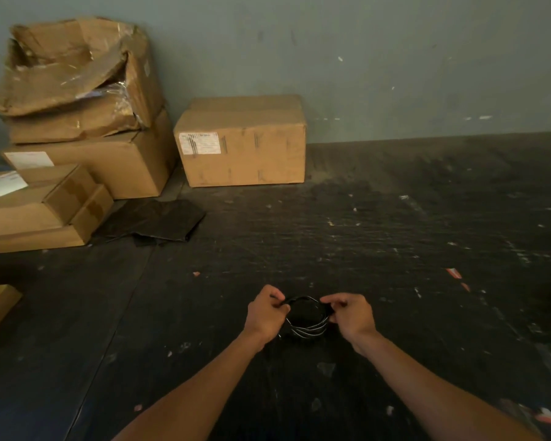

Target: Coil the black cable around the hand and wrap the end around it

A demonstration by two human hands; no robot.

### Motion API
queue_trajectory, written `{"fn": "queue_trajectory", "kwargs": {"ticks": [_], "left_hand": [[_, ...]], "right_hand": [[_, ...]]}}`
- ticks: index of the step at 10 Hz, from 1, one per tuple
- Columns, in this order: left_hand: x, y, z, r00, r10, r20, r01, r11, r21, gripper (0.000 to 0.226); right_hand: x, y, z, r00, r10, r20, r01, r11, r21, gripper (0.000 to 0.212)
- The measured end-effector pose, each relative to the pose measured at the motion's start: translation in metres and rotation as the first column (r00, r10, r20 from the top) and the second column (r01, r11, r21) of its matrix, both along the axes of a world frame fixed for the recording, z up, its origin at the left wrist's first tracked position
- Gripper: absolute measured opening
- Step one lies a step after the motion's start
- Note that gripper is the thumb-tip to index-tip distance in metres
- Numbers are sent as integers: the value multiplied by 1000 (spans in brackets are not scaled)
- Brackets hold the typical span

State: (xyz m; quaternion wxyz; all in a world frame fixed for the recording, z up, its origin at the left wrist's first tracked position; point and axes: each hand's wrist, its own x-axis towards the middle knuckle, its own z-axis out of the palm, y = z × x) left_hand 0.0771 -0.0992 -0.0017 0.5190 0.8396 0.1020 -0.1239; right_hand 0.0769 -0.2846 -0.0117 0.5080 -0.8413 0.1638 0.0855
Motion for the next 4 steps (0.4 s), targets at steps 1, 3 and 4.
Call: {"fn": "queue_trajectory", "kwargs": {"ticks": [1,3,4], "left_hand": [[5,-4,-8,992,-129,5,127,985,115,21],[12,-6,-15,956,-289,-48,289,903,319,32],[19,-9,-13,945,-322,-64,324,884,337,37]], "right_hand": [[-2,-4,-1,988,152,18,-146,972,-187,33],[-1,-10,3,912,394,-116,-405,815,-414,34],[3,-8,8,888,433,-155,-454,768,-451,37]]}}
